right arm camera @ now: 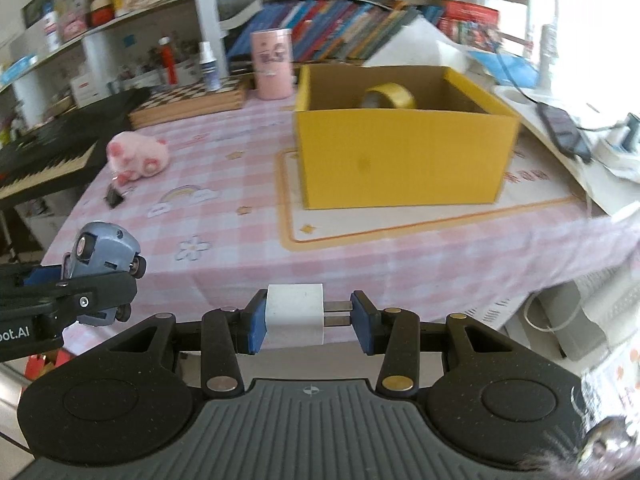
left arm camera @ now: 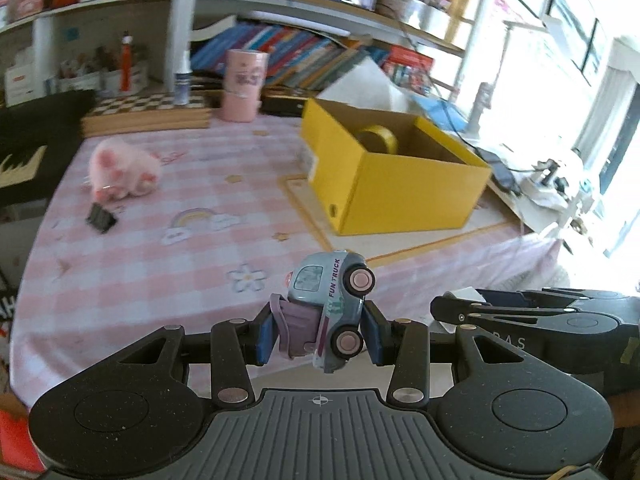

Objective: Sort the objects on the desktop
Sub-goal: 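Carry the toy truck and white plug with both tools toward the yellow box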

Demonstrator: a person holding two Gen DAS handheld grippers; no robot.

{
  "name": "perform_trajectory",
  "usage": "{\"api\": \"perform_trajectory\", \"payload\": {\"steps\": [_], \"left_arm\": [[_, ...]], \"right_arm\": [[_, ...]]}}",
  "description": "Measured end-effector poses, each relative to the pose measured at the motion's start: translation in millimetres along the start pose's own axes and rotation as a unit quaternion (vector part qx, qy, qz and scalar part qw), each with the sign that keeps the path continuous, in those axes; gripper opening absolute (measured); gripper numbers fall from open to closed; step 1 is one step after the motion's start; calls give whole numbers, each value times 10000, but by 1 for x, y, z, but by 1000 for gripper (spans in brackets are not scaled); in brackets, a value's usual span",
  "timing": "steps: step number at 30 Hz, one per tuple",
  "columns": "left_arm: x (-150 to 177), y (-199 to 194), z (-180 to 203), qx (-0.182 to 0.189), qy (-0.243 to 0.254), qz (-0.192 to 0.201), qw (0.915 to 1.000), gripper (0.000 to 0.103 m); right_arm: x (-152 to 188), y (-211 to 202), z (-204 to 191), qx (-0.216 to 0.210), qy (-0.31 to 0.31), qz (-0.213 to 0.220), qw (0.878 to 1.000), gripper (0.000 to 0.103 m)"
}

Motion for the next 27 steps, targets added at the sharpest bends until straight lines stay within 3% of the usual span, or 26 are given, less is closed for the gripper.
{"api": "perform_trajectory", "payload": {"steps": [7,17,27], "left_arm": [[-12,25,39,384,403,-124,9984,43],[-33,53,70,583,618,-91,9963,43],[-68,70,103,760,896,530,9917,43]], "right_arm": [[-3,-4,40,356,344,21,9988,40],[-18,5,81,535,551,5,9970,40],[-54,10,116,705,368,352,9962,40]]}}
Point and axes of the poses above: each gripper's, at about its wrist camera, not at the fingertips, and y roughly the way its jaws point, z to its right, x to its underside, the point moved 2 cm from there along y, roughly the way its jaws point, and after that the axes turned 7 degrees about -x, right-handed, at the moved point
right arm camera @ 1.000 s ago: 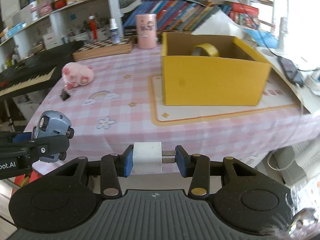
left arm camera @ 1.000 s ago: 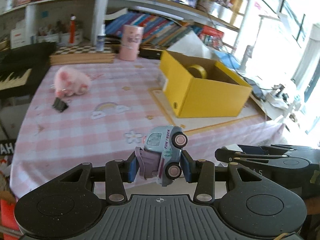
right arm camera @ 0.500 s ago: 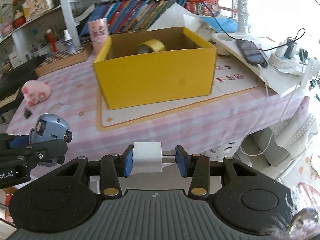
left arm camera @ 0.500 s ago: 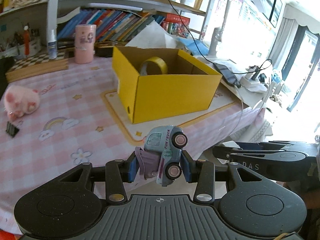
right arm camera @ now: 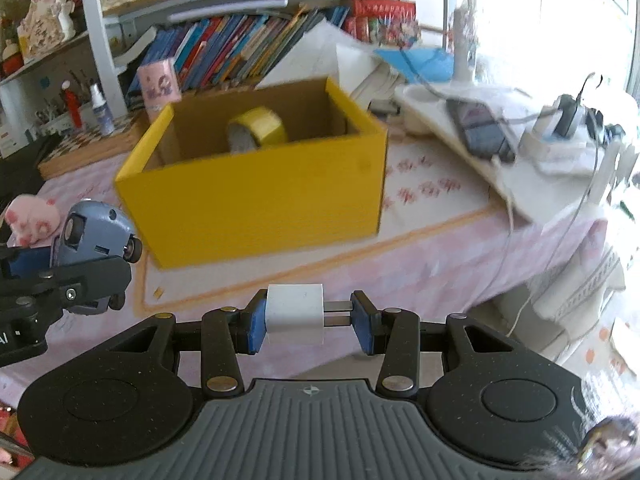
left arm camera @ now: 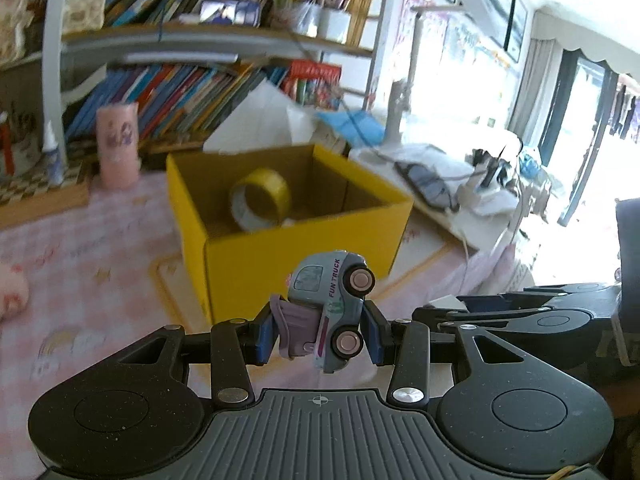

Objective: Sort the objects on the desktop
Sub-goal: 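Carry the toy truck and white plug with both tools toward the yellow box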

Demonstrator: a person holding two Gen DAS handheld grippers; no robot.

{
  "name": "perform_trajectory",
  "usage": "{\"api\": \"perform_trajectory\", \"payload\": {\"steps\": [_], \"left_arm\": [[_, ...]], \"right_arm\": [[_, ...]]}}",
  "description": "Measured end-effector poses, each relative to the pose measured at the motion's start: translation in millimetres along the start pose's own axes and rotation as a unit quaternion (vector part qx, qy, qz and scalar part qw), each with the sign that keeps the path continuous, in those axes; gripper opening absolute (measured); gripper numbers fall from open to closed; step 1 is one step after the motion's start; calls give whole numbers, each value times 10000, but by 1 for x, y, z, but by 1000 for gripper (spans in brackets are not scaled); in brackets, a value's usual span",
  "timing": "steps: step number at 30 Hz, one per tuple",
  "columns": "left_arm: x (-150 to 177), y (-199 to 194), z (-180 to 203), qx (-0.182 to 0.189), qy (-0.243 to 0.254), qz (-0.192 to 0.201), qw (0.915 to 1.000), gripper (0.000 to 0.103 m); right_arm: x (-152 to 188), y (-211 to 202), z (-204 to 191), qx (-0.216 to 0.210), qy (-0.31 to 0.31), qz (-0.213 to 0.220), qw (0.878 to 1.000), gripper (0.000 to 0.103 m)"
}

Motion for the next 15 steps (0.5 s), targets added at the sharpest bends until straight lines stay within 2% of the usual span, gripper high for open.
{"api": "perform_trajectory", "payload": {"steps": [7,15], "left_arm": [[-36,24,9,-127,61,415,9990,43],[-71,51,6,-624,41,664,9958,43]], "right_arm": [[-48,4,22,-35,-280,591,9979,40],[-101,25,37,-362,-499,972,9933,40]]}}
Point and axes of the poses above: each gripper's, at about its wrist camera, not at the fingertips, and y roughly the way its jaws point, z to its right, x to its underside, the point moved 2 cm from there along y, roughly the way its jaws point, and after that the axes turned 7 degrees about -x, right-handed, at the moved point
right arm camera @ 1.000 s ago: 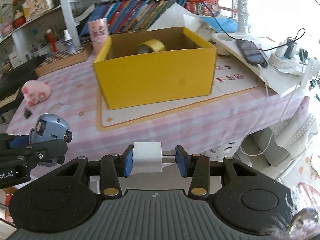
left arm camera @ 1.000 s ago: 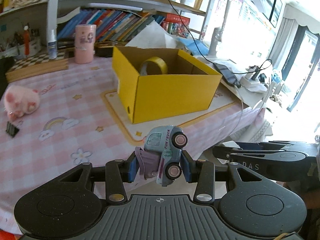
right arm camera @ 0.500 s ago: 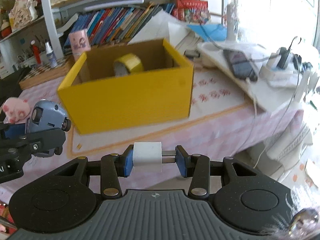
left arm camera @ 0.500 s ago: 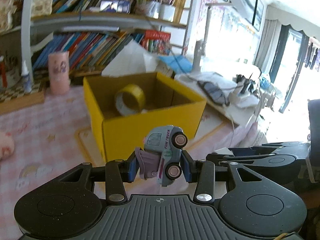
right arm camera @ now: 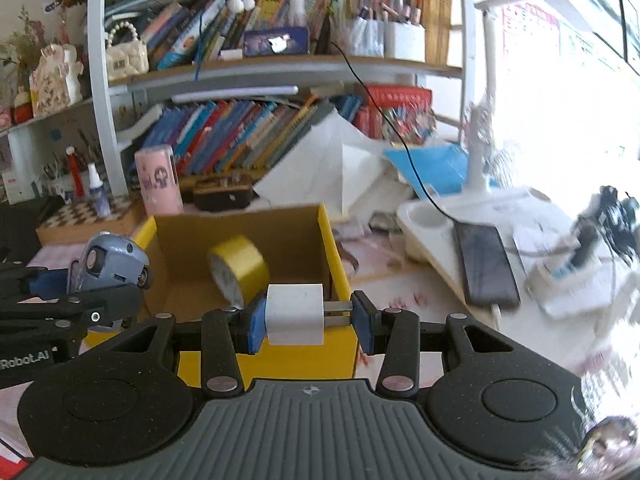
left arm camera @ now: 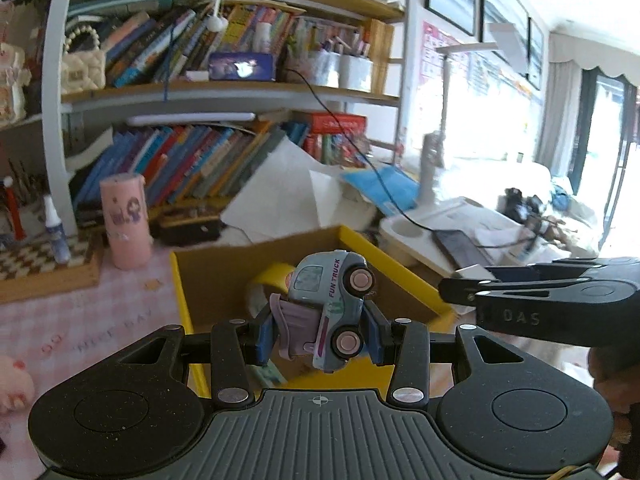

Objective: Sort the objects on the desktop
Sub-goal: 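Open the left tool and the right tool inside the yellow box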

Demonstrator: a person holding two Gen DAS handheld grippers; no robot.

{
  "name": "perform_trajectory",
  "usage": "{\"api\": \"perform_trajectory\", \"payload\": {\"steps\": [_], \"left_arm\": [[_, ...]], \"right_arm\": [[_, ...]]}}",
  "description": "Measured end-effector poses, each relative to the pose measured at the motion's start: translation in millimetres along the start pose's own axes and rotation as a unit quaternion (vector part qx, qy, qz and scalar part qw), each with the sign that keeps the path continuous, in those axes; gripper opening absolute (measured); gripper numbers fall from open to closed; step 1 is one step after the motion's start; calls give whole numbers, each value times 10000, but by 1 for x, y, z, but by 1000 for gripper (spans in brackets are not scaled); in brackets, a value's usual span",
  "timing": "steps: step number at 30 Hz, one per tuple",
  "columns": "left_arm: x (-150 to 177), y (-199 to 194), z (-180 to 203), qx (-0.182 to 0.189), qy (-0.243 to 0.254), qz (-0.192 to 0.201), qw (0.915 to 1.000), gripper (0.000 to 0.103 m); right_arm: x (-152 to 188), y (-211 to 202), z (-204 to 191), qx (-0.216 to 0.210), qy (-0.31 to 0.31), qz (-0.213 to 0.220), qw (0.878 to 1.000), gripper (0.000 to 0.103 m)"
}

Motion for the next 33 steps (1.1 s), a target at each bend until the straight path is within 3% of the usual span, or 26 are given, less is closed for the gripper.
{"api": "perform_trajectory", "payload": {"steps": [9,16,20,24,28,33], "left_arm": [[4,43,4,-516,250,-352,9977,43],[11,70,-2,-528,175,-832,9950,43],[14,82,-2,-530,154,-1108,9923,43],[11,98,1,-630,307,-1451,9869,43],[9,105,0,-513,155,-1673,9845,44],[9,108,0,-465,59,-1864,9814,45]], "right_arm": [[-22,42,3,-444,-320,-89,9985,40],[-25,90,1,-867,-955,-673,9894,40],[-22,119,1,-1058,-1456,-1151,9769,40],[-17,143,-5,-1242,-2062,-1560,9580,40],[-16,160,-10,-1438,-2573,-1841,9377,40],[-13,173,-14,-1561,-2717,-2016,9280,40]]}}
Point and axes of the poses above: each gripper's, at about its wrist camera, not at the fingertips, and y roughly the way its jaws point, z to its right, x to its underside, the point moved 2 cm from there along y, roughly the way its jaws point, and after that the axes turned 7 degrees about -x, right-handed, at the moved point
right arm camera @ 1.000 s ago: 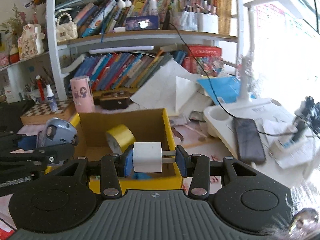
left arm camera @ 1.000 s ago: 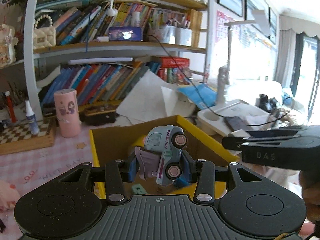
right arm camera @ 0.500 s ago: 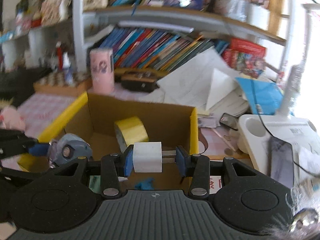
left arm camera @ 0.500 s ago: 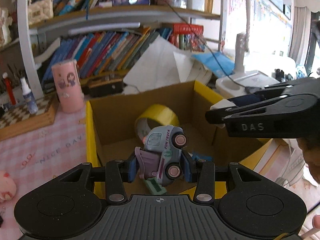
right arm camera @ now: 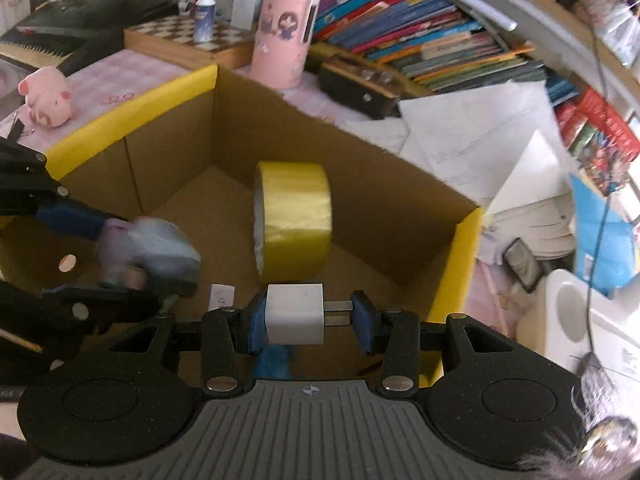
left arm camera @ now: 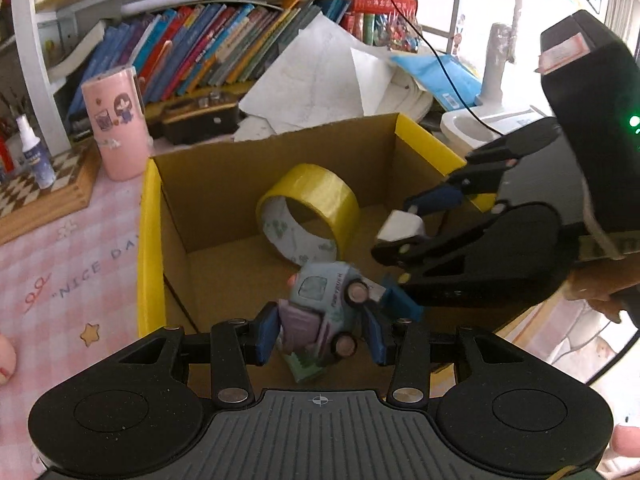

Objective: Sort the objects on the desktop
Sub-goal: 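Open the left tool and the right tool inside the yellow box, then withdraw both tools from the box and move toward the black binder clip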

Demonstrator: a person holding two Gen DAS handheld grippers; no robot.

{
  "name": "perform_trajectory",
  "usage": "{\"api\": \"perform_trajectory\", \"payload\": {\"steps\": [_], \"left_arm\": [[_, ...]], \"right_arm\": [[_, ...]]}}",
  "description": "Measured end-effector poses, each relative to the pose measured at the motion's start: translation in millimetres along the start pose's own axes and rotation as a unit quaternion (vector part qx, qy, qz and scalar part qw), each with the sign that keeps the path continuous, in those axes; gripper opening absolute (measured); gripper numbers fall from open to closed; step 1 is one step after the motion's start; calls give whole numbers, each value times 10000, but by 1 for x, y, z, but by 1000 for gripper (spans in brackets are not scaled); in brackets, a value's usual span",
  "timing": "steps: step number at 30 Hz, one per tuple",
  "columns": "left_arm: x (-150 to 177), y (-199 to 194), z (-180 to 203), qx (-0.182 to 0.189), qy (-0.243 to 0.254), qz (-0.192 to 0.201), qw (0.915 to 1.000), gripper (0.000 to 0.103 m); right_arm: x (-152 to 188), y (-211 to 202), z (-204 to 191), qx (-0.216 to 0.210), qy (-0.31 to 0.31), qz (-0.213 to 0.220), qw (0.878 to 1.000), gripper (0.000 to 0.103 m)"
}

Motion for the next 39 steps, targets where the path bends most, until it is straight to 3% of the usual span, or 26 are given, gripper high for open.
{"api": "perform_trajectory", "payload": {"steps": [2,6,7,9,13,17,21,26,33,39], "left_arm": [[-1,1,1,-52,7,-47,10000,53],[-2,-1,3,-199,111,-43,9997,59],[-2,-3,4,-226,160,-7,9996,59],[-2,-7,5,-261,189,43,9995,60],[-2,-17,2,-349,108,199,9991,66],[-3,-23,-3,-390,128,220,9989,71],[-7,-32,-11,-532,110,425,9976,74],[-10,-45,-25,-683,-270,705,9948,75],[6,-56,-38,-730,-589,749,9928,76],[24,-74,-51,-813,-867,942,9884,77]], "right_arm": [[-1,3,-2,-69,-57,-42,10000,40],[-2,1,0,-186,56,7,9998,42],[-2,0,0,-179,58,45,9998,44],[-3,-5,-1,-146,57,193,9997,64],[-3,-15,6,-99,414,606,9973,69],[1,-34,8,145,813,1090,9906,69],[6,-55,6,423,1132,1548,9805,83],[14,-73,3,731,1624,1952,9645,94],[34,-94,-7,1115,2275,2254,9408,94],[58,-100,-26,1445,2455,2138,9344,94]]}}
Point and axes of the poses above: each gripper's, at about its wrist camera, not at the fingertips, and y roughly the way its jaws point, z to its right, x to its underside, the point moved 2 cm from there along y, roughly the way its jaws point, and after that the axes turned 7 degrees about -x, right-handed, at the moved point
